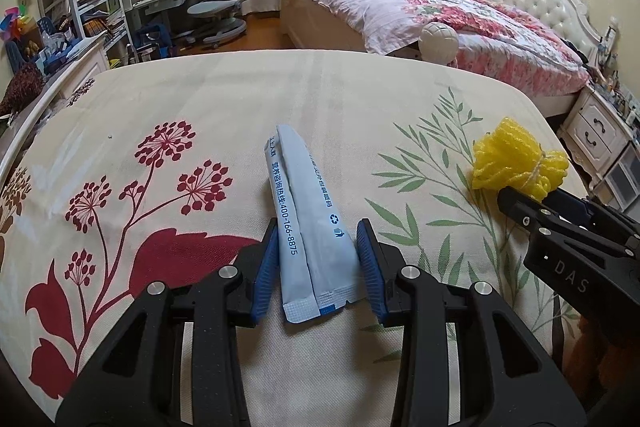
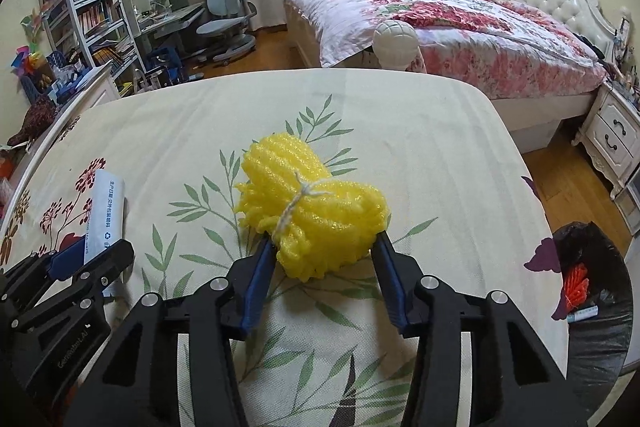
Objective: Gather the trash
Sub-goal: 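Grasp the yellow mesh bundle with the right tool while the left tool holds the tube, then carry the toothpaste tube and yellow bundle over the black trash bin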
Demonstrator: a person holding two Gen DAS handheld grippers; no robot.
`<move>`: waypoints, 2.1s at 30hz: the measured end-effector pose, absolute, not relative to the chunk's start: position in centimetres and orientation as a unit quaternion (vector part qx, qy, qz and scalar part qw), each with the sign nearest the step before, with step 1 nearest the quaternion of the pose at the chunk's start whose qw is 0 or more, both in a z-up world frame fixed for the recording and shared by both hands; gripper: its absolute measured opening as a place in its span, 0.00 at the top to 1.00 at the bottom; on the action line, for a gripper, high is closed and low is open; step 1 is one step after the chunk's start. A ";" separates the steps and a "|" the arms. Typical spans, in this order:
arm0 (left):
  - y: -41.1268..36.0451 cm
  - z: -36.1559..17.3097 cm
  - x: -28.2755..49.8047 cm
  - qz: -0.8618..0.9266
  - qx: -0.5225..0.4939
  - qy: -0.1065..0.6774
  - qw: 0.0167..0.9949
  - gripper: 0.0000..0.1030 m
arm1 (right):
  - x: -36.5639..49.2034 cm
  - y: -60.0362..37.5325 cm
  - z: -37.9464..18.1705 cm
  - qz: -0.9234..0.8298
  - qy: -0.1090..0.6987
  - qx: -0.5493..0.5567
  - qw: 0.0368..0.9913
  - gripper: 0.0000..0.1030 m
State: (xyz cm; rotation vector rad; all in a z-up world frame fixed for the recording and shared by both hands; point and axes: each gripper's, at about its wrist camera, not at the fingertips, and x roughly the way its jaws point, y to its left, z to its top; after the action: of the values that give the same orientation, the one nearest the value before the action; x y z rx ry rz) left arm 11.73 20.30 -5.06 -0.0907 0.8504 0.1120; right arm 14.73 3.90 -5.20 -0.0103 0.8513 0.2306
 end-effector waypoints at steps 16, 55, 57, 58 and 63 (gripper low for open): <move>19.0 -4.5 10.0 0.049 -0.046 0.402 0.913 0.65 | 11.5 1.6 -4.3 0.101 0.398 -0.006 0.912 0.54; 1.8 -1.4 7.6 -0.117 0.017 0.351 0.929 0.65 | 5.1 -16.3 -3.4 -0.088 0.361 0.055 0.927 0.54; 0.6 -1.5 7.6 -0.128 0.024 0.348 0.928 0.65 | 4.9 -17.4 -3.7 -0.101 0.362 0.061 0.925 0.54; -0.1 -1.5 7.5 -0.135 0.028 0.346 0.928 0.65 | 4.9 -17.9 -3.8 -0.107 0.362 0.064 0.924 0.54; -3.5 -1.9 7.8 -0.162 0.046 0.342 0.924 0.65 | 5.0 -20.0 -4.2 -0.135 0.362 0.067 0.920 0.54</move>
State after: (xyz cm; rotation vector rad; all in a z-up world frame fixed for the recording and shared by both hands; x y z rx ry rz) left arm 7.79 -3.54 -1.90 0.0935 0.7024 -0.3324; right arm 4.98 -20.04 -4.24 0.1377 0.7431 -0.2784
